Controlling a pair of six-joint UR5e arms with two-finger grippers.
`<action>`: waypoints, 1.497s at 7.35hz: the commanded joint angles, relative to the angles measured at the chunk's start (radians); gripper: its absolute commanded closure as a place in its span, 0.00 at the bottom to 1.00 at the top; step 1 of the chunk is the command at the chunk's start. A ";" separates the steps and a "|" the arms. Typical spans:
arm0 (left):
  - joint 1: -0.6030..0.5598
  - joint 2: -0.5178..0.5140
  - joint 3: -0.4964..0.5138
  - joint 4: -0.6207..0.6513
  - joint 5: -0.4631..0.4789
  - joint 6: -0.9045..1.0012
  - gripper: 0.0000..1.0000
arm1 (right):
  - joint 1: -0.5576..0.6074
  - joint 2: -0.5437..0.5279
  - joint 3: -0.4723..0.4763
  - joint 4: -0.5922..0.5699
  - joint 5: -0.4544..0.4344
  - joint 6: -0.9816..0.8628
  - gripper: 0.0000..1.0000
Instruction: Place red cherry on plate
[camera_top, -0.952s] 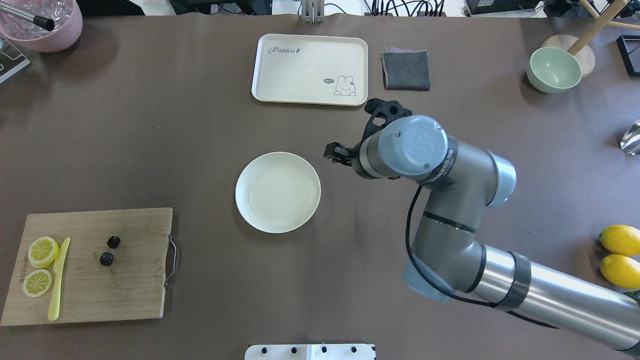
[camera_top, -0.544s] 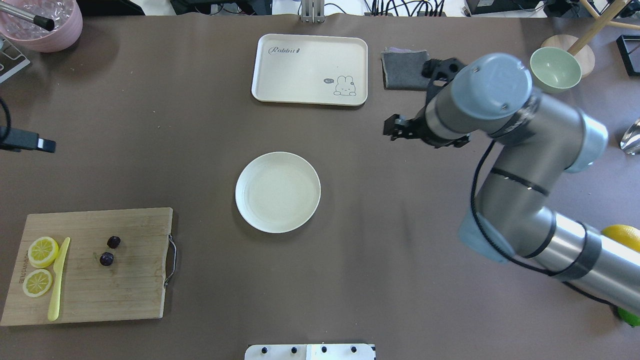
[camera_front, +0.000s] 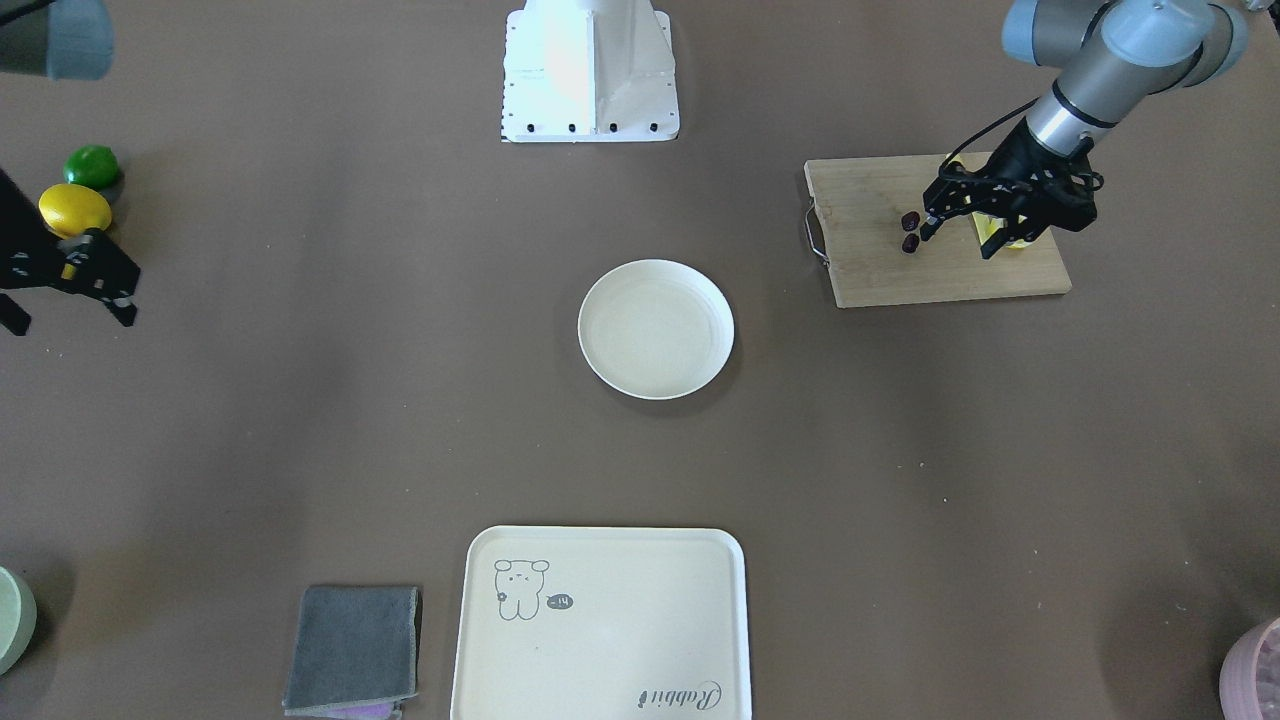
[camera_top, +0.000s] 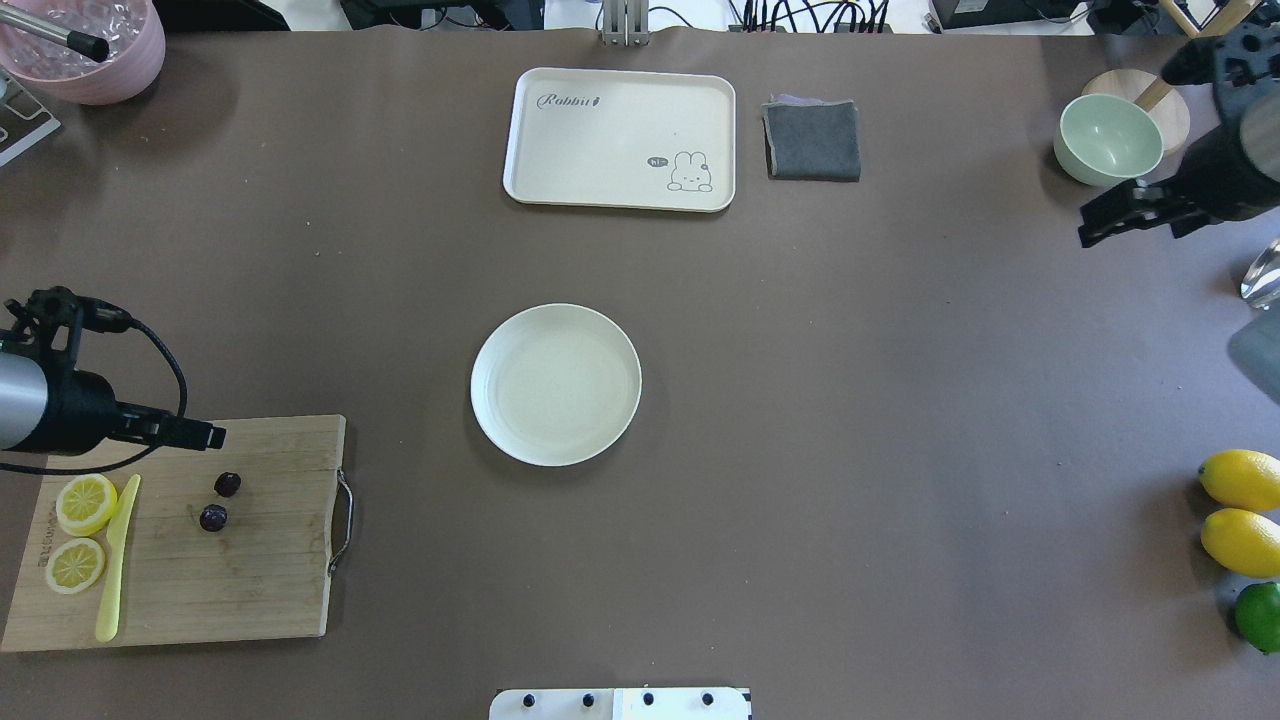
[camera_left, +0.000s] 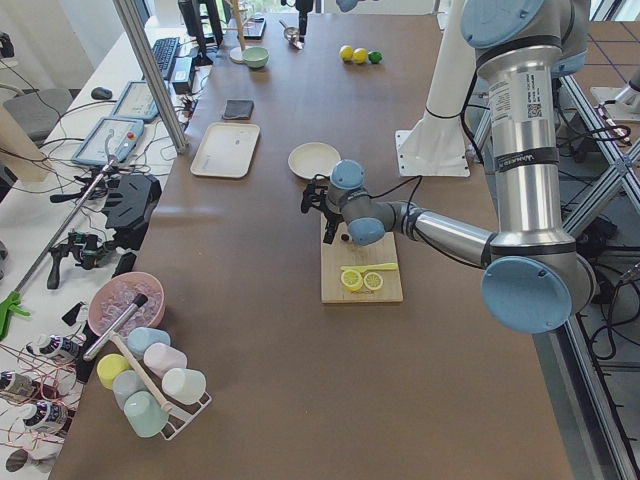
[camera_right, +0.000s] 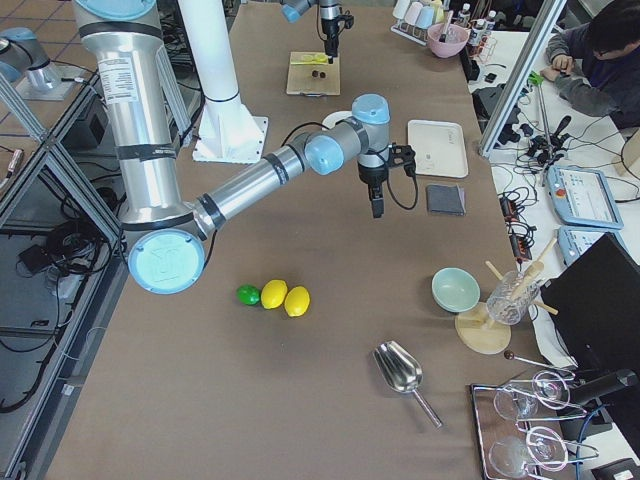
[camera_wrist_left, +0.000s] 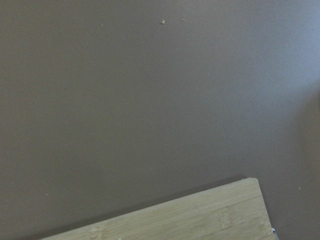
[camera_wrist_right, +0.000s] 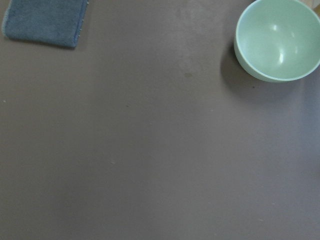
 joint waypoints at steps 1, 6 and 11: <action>0.069 0.012 0.011 0.001 0.042 -0.001 0.35 | 0.118 -0.073 -0.011 -0.003 0.069 -0.184 0.00; 0.126 0.005 0.020 0.003 0.082 -0.003 0.55 | 0.121 -0.083 -0.025 0.006 0.061 -0.186 0.00; 0.121 0.000 0.004 0.003 0.094 -0.001 1.00 | 0.122 -0.089 -0.028 0.006 0.058 -0.186 0.00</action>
